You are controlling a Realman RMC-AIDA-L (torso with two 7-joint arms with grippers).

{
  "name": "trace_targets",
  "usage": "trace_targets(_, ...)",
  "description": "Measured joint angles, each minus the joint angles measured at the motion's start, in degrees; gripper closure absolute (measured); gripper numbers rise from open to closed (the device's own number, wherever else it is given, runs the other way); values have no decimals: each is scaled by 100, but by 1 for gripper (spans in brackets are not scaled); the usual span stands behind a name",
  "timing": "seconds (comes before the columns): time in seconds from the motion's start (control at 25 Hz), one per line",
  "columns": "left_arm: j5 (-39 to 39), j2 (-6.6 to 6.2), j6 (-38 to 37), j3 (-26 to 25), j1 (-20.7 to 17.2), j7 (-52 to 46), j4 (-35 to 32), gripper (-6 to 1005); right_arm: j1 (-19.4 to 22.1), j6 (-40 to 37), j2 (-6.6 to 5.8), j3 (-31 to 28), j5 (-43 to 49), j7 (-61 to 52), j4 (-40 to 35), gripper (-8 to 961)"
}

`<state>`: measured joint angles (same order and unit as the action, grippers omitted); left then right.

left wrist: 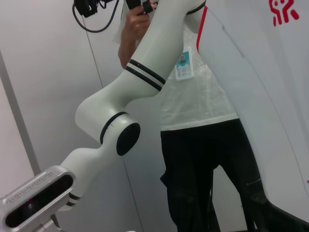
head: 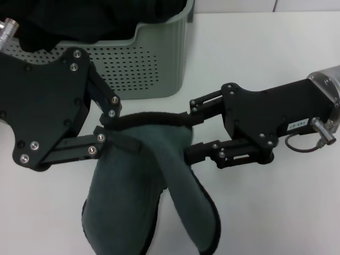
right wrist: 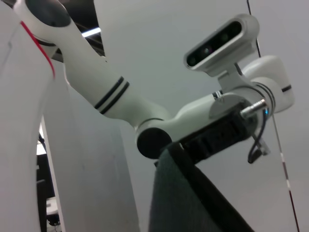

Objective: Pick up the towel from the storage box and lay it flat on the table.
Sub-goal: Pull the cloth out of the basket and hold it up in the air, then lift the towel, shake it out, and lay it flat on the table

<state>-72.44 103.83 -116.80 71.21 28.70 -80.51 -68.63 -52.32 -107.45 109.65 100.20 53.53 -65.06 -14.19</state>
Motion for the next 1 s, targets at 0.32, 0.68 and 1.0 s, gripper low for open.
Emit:
trace_targets(0.32, 10, 21, 0, -2, -59, -33, 60, 963, 218, -27, 100, -219, 23, 97, -266, 596)
trace_targets(0.68, 158, 25, 8, -68, -217, -29, 59, 964, 292, 41, 166, -207, 102, 75, -268, 897)
trace_targets(1.0, -53, 191, 28, -437, -411, -129, 137, 956, 605, 225, 195, -727, 89, 121, -400, 951)
